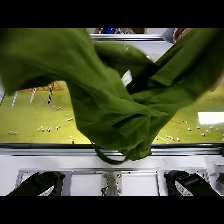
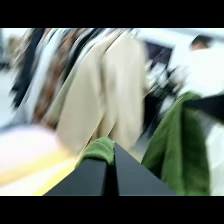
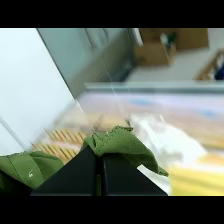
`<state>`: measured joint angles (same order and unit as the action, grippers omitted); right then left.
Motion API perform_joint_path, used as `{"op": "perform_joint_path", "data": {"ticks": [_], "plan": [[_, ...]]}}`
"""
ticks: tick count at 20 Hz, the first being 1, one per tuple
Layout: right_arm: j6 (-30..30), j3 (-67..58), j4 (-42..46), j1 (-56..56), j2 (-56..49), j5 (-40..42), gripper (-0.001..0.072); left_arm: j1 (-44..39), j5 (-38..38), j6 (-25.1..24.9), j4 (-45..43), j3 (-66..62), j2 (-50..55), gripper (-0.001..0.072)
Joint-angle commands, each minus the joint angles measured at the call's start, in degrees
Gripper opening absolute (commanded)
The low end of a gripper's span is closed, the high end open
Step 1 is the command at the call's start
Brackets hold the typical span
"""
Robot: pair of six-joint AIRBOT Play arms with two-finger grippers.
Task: Fold the clothes and pants, and hang the long-sleeved shirts on hangers.
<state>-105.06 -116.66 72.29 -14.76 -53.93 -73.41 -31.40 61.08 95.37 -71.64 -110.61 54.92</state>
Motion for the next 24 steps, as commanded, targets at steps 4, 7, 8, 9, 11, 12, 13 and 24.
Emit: {"op": "perform_joint_path", "data": {"ticks": [4,7,8,9,11,12,13,24], "plan": [[7.5,6.6,9.8,-0.1,-18.1,-24.2,0.0012,11.3,28.6,3.4,-4.7,18.7,6.3,0.0010],[9.1,13.7,9.7,-0.5,-24.6,-21.8,0.0012,8.6,20.9,3.5,-4.9,42.5,2.7,0.0010],[9.0,16.3,9.7,-0.7,-26.1,-19.4,0.0013,7.7,18.4,3.5,-4.7,48.9,2.0,0.0010],[8.4,18.5,9.6,-0.8,-27.5,-16.2,0.0013,6.8,16.1,3.7,-4.7,54.0,1.9,0.0010],[7.3,20.7,9.6,-0.9,-30.5,-10.3,0.0014,5.3,13.2,3.7,-4.7,60.0,3.3,0.0010],[7.0,20.7,9.4,-0.9,-32.1,-8.0,0.0014,4.9,12.7,3.7,-4.7,60.9,4.3,0.0010],[6.0,20.7,9.3,-0.9,-33.3,-5.9,0.0018,4.8,12.7,3.7,-4.7,60.7,5.7,0.0010],[4.7,31.0,9.7,0.5,-21.0,-5.7,0.0573,4.9,10.4,3.2,-5.4,55.3,9.9,0.0011]]}}
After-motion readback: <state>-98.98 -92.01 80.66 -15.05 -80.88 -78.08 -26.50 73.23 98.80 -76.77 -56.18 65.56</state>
